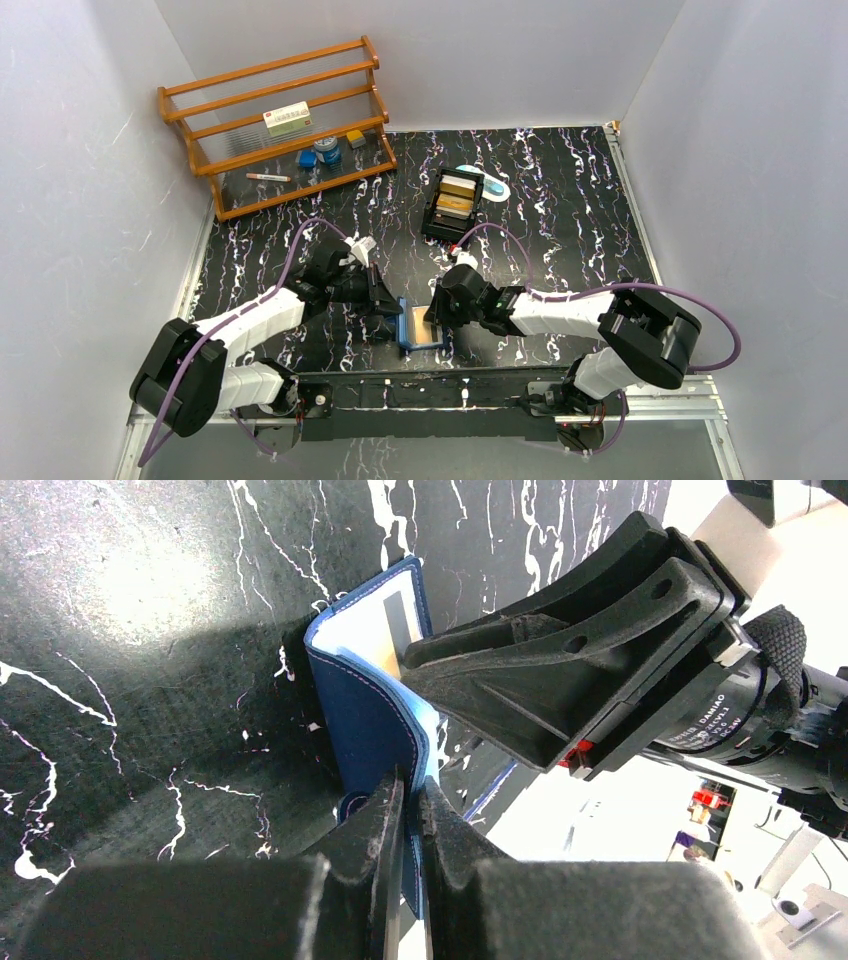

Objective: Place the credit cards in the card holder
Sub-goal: Turn over the card slot in the card holder.

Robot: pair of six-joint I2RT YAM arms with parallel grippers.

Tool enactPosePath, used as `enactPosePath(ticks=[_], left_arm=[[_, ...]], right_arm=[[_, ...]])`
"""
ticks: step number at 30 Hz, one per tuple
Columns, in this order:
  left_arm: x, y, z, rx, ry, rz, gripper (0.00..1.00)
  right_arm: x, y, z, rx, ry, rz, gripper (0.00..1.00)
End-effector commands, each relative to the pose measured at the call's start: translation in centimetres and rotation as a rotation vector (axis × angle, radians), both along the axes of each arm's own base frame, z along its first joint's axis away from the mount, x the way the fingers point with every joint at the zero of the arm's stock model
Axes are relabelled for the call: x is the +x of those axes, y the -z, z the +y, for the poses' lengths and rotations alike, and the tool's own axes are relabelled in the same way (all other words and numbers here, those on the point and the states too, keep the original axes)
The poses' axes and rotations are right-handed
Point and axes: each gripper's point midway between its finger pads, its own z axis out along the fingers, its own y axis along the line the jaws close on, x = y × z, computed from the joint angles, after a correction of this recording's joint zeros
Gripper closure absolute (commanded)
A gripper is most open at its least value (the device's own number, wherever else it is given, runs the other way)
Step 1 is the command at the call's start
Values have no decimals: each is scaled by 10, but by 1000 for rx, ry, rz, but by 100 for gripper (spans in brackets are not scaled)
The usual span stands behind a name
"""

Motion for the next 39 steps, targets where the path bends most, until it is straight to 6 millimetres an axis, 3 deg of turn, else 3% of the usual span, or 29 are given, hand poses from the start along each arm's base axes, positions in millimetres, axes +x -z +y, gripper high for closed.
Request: enactPosePath(ticks=[1,9,16,23,29,39], left_arm=[[5,-25,-8,-50,23,-40,100],[12,-23,-2,7,-38,-21,100],[16,-28,19,184,-78,-12,100],[22,-28,32,363,-102,0,100],[27,-24,28,462,-81,10,100],[29,-15,10,439,-46,31,100]], right_arm=[[-4,3,-4,-11,-1,13,68],[-1,-1,-2,-16,-7,5,68],[11,-41,-8,-12,18,-79,60],[19,-36,-16,-10,41,-94,61],[21,-34,-13,21,35,-82,62],[23,-47,-15,65,47,-109,63]])
